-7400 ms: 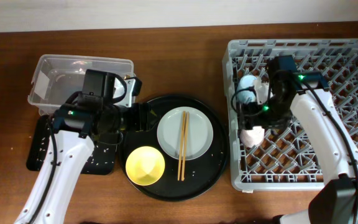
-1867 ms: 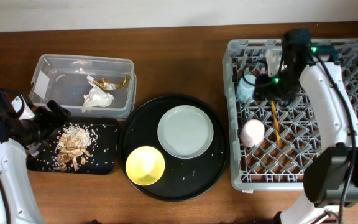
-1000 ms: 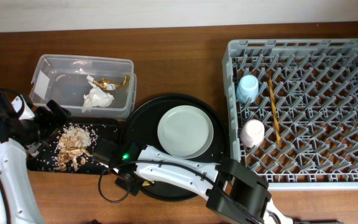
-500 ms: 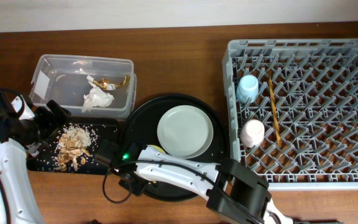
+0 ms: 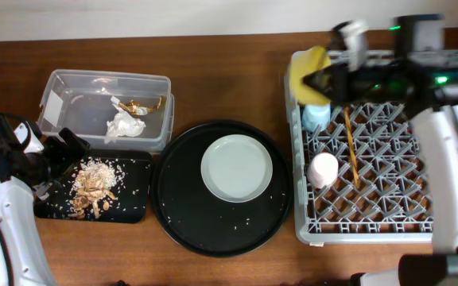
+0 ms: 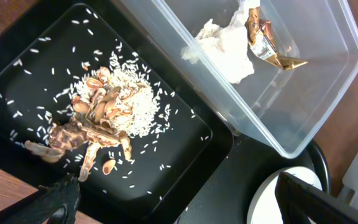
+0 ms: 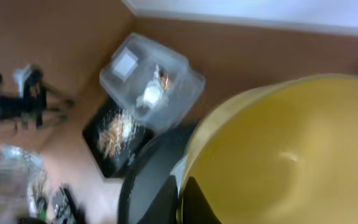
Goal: Sort waste into correct bins and load items into the dishwasher rack
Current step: 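Lift the yellow bowl into the back of the rack and release it, then grasp the edge of the white plate with the right gripper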
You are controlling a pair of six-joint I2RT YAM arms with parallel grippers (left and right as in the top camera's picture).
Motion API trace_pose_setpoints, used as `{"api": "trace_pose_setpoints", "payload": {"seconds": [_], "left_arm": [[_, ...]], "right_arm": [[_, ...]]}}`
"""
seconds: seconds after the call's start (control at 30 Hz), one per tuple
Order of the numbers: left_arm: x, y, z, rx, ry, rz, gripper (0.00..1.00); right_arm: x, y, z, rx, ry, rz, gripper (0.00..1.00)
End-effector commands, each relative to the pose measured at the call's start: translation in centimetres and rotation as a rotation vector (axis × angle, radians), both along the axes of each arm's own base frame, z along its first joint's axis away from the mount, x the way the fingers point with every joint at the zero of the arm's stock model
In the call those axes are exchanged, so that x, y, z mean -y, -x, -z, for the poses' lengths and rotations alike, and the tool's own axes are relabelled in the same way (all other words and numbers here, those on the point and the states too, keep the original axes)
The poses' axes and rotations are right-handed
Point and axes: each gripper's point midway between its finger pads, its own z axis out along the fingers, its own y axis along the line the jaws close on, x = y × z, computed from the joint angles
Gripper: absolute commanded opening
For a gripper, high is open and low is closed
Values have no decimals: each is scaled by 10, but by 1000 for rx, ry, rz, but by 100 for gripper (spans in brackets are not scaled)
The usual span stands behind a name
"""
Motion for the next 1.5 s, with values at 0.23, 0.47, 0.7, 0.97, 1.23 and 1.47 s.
{"api": "trace_pose_setpoints", "payload": {"seconds": [0.23,0.47,0.7,0.97,1.23,1.47], "left_arm": [[0,0,0,1,0,-3,99],[0,0,0,1,0,-3,99],[0,0,0,1,0,-3,99],[0,0,0,1,0,-3,99],[0,0,0,1,0,-3,99],[0,0,0,1,0,-3,99]], "right_arm": [[92,-117,115,-69,-523,-119,4],[103,-124,169,-314,-442,118,4],[192,-106,177,-385,-508,317,7],[219,-98,154,-370,-349,487,21],[-28,10,97,-300,471,218,73],[-151,72,173,-413,623,-144,38]]}}
